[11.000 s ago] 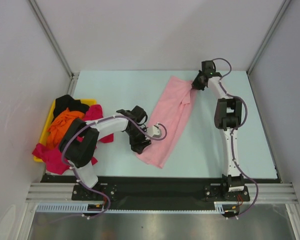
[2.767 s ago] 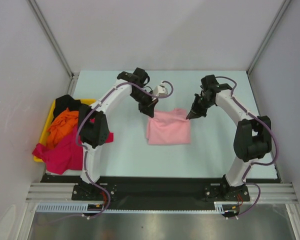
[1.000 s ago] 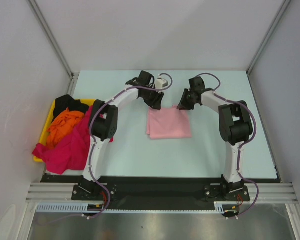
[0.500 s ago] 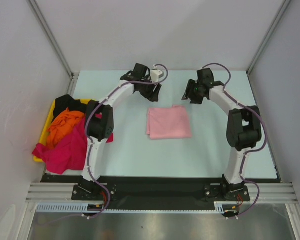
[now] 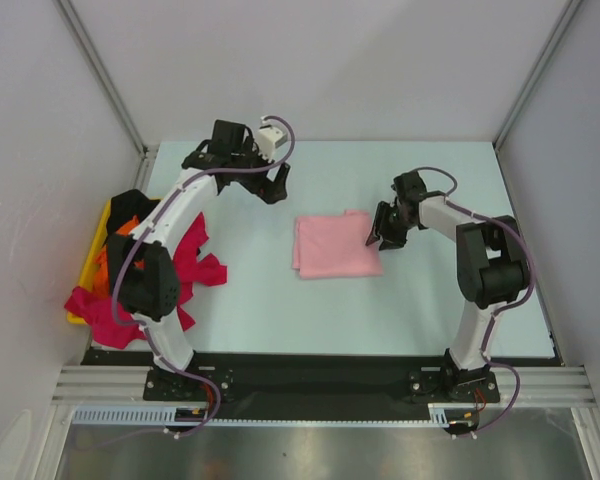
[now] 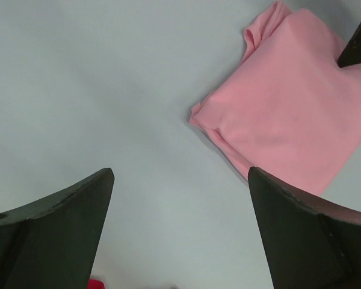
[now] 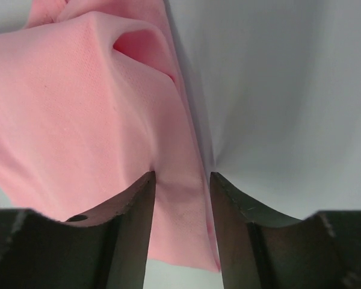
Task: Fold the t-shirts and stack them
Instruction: Neatly place the folded tshirt to the corner
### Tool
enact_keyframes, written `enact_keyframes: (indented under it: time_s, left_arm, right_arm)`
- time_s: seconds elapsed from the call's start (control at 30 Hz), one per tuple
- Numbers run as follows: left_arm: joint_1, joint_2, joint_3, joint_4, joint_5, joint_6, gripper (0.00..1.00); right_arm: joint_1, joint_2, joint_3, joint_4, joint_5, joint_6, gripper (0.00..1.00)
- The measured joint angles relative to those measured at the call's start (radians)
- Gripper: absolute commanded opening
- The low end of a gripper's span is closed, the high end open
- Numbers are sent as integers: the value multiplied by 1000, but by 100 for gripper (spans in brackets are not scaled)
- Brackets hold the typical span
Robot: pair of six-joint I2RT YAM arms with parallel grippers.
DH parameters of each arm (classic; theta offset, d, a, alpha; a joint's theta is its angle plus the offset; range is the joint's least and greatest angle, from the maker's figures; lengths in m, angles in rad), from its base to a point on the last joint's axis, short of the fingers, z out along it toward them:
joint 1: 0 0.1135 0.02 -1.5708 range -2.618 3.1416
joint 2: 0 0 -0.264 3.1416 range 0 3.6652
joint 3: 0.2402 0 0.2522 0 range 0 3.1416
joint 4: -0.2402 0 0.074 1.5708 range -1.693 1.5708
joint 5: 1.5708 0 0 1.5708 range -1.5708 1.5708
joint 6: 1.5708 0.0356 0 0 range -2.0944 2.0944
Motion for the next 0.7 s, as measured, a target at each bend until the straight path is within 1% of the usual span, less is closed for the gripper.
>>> enact_keyframes:
  time_s: [0.03, 0.13, 0.17, 0.3, 0.33, 0.53, 0.7]
  left_arm:
    - [5, -14, -22, 2, 1, 0, 100]
    - [23, -35, -76, 0, 0, 1, 100]
    - [27, -37, -87, -3, 0, 1, 100]
    - [37, -37, -107, -15, 0, 1, 100]
    - [38, -37, -107, -16, 1, 1, 100]
    - [41, -53, -107, -16, 3, 1, 100]
    - [50, -59, -107, -15, 7, 1, 100]
  right_arm:
    - [2, 7, -1, 10, -13, 0, 38]
    - [2, 18, -12, 36, -40, 6, 24]
    - [3, 19, -16, 41, -46, 6, 16]
    - [-3, 20, -28, 59, -64, 7, 2]
    - [-6, 20, -32, 64, -68, 7, 0]
    - [-53, 20, -33, 47, -71, -20, 0]
    - [-115, 25, 66, -78, -17, -113, 0]
